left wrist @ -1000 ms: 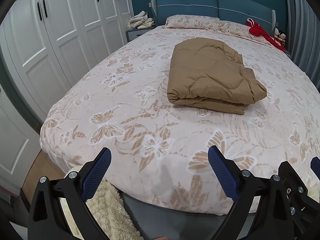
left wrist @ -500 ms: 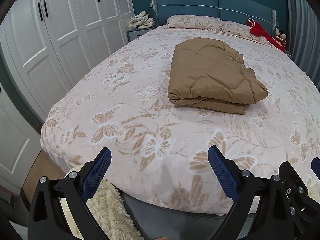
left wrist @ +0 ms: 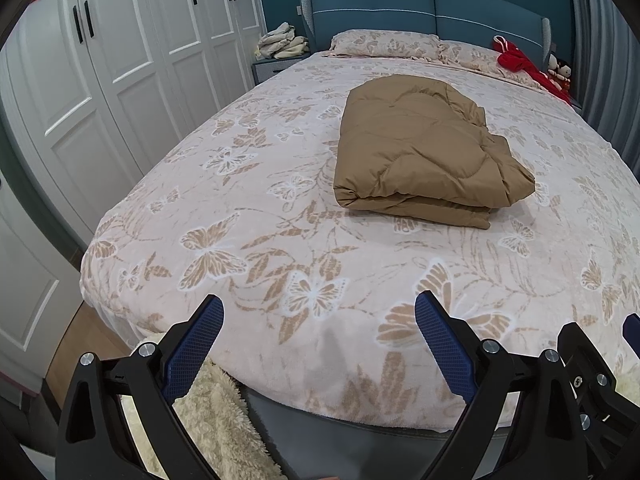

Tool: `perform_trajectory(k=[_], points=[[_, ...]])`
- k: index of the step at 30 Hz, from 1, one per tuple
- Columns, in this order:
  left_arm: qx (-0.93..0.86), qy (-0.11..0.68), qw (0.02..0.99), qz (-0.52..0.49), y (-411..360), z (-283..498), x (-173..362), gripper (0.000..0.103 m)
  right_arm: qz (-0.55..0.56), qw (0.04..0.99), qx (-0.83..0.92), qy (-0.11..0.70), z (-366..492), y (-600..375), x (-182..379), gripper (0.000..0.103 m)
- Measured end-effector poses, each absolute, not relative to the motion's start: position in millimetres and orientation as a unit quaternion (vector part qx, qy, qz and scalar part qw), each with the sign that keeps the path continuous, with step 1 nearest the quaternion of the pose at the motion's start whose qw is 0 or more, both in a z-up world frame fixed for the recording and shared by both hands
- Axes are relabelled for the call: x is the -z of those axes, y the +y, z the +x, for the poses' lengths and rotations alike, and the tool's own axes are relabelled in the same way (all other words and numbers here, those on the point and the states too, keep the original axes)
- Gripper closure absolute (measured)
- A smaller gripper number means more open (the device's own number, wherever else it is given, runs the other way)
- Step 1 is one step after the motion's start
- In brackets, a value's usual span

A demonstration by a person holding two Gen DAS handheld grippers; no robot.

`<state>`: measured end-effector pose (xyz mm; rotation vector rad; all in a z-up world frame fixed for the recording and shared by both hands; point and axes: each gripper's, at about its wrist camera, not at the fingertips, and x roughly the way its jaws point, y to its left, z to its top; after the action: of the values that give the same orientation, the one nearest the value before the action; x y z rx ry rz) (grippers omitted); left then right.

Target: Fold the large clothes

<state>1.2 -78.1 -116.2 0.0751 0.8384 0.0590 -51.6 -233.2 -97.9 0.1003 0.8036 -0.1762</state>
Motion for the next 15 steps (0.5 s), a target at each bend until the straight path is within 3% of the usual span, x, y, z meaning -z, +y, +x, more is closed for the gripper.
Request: perform_trajectory(k=[13,15], points=[[-0.015,0.41,0.911,0.034,-75.2,6.6,117.5,0.012,0.049,0.915,0.086,0.39,-50.5,-232.5,97.6,0.021],[-0.012,0.411,0.911,0.034,-76.1,7.5,117.6,0.017,0.048,0.915,0.087,0.391,-50.3,-233.6,98.0,0.022]])
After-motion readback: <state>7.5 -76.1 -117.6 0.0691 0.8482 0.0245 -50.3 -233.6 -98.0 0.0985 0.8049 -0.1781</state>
